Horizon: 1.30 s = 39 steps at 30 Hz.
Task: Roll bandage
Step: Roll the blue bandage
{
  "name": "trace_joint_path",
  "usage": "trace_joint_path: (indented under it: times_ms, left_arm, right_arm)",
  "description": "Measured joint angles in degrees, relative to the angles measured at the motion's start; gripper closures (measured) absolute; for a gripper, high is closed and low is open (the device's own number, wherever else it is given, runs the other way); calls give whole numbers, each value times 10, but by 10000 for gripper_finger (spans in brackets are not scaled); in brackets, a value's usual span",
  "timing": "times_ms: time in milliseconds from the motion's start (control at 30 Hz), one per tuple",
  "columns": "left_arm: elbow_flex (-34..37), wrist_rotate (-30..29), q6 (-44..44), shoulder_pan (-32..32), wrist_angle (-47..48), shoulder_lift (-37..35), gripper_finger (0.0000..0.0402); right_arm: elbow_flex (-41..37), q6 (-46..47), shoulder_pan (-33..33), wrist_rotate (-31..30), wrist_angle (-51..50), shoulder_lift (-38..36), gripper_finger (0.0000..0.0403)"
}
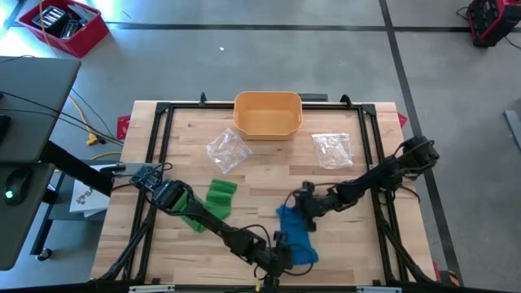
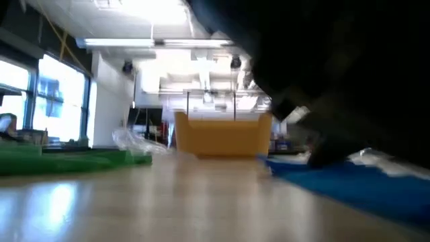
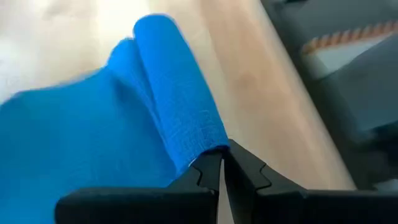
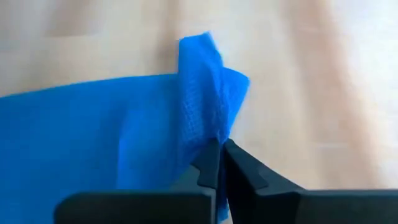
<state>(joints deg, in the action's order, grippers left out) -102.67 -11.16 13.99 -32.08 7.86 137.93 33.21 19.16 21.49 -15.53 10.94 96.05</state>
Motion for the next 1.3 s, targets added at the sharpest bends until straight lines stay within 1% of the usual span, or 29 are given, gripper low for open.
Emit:
trace_joint_path:
  times_ms: [33, 100, 167, 267, 467, 533, 600, 667, 767, 833, 900, 933, 1033, 1100, 1200, 1300]
  left_arm:
    - [0, 20, 7, -2, -29, 0, 395]
    - [0, 42, 24, -14, -53, 0, 395]
    - [0, 51, 39, -24, -89, 0, 394]
    - [0, 38, 47, -36, -130, -5, 394]
    - [-1, -17, 54, -66, -176, -31, 394]
    - [-1, -43, 44, -73, -176, -37, 394]
    - [-1, -67, 31, -76, -177, -38, 394]
    - [-1, -81, 25, -74, -167, -37, 394]
    - [-1, -87, 35, -66, -138, -37, 394]
    - [-1, -87, 40, -60, -120, -37, 394]
    - [-1, -87, 44, -54, -114, -37, 394]
    - [-1, -87, 44, -52, -114, -37, 394]
    - [-1, -89, 44, -49, -107, -37, 394]
    - [-1, -89, 44, -50, -106, -37, 394]
    - [-1, -89, 44, -50, -106, -37, 394]
    - [-2, -89, 44, -51, -103, -37, 394]
  right_arm:
    - [0, 4, -8, -21, -14, -1, 400]
    - [1, 13, -26, -62, -42, -1, 400]
    - [1, 9, -44, -95, -65, -2, 401]
    - [0, -14, -68, -118, -81, -2, 401]
    - [-3, -64, -96, -124, -90, -18, 402]
    - [-5, -81, -95, -107, -101, -40, 402]
    - [-5, -106, -93, -65, -101, -71, 402]
    - [-5, -139, -90, 4, -94, -104, 402]
    - [-4, -165, -93, 129, -95, -143, 402]
    - [-4, -166, -99, 183, -95, -158, 402]
    - [-4, -163, -107, 195, -106, -165, 402]
    - [-4, -159, -110, 189, -114, -165, 402]
    - [-4, -138, -120, 143, -132, -158, 401]
    - [-4, -136, -127, 145, -136, -146, 391]
    - [-4, -138, -129, 152, -132, -125, 355]
    - [-4, -149, -129, 151, -128, -110, 308]
